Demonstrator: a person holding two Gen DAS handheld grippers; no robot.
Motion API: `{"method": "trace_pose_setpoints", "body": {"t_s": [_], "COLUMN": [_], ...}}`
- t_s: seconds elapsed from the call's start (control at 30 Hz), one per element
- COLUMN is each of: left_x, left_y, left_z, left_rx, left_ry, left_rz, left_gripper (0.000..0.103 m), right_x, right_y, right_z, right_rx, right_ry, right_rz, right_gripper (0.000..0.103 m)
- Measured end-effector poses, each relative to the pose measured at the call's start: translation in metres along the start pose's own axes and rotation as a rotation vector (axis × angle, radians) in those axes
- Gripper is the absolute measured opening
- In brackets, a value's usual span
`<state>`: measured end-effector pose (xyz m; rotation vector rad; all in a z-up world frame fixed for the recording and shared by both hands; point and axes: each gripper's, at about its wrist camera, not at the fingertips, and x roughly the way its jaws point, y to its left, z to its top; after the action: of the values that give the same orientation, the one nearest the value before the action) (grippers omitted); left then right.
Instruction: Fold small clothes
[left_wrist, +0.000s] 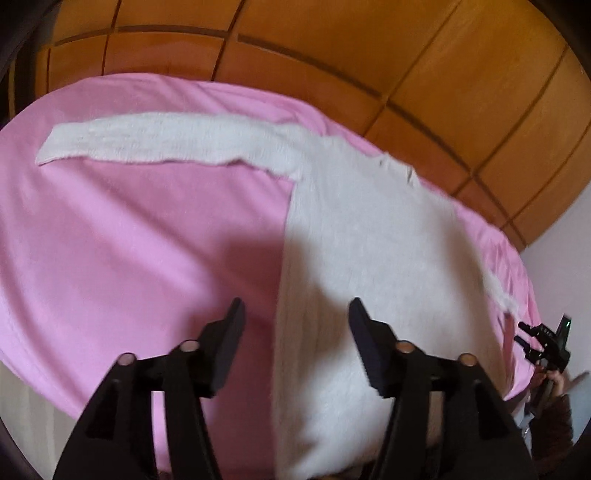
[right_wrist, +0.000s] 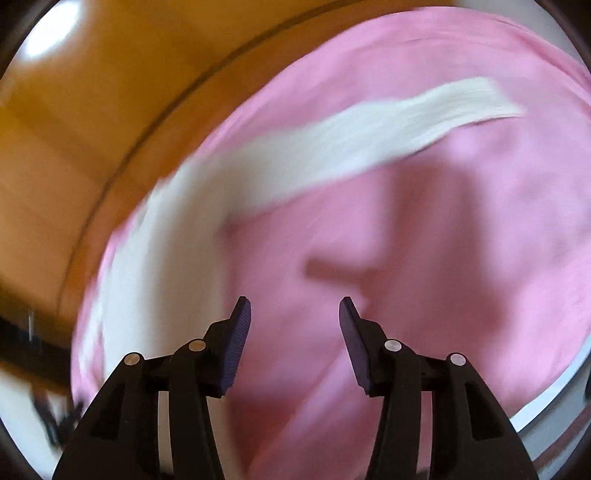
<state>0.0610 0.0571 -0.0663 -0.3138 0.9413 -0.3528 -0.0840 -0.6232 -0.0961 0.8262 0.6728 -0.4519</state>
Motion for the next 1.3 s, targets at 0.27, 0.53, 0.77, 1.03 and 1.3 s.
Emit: {"method": "trace_pose_setpoints", "body": {"t_s": [0.27,0.53,0.77,1.03,1.3], "left_x": [0.035,0.063,0.071,0.073,0.073], "left_y": [-0.041,-0.069,-0.071,-0.076,-0.060], "left_z": [0.009,0.000,0.003,0.016,0.040], "left_rx": [0.049,0.130,0.141,0.129,0.057], "left_ry": [0.060,0.155,0.163,0.140,0.131], "left_rz": [-0.034,-0.034,-0.045,-0.111,-0.176], "left_gripper": [0.065,0.065,0.067,0.074,0.074], "right_x": [0.025,0.035,0.021,0.049,0.112], "right_y": [-0.105,-0.089,-0.047,0.133,0.328], "right_z": [0.096,0.156,0.179,0.127,0.002], "right_rx": [0.452,0.276,0.139,-0.200,-0.510], "right_ry": [-0.210,-0.240,-0.263,-0.137,0.112], "right_rz": [-0.081,-0.346,-0.303,0.074,0.354], "right_gripper": [0.047,0.005,0.004,0.004,0.004]}}
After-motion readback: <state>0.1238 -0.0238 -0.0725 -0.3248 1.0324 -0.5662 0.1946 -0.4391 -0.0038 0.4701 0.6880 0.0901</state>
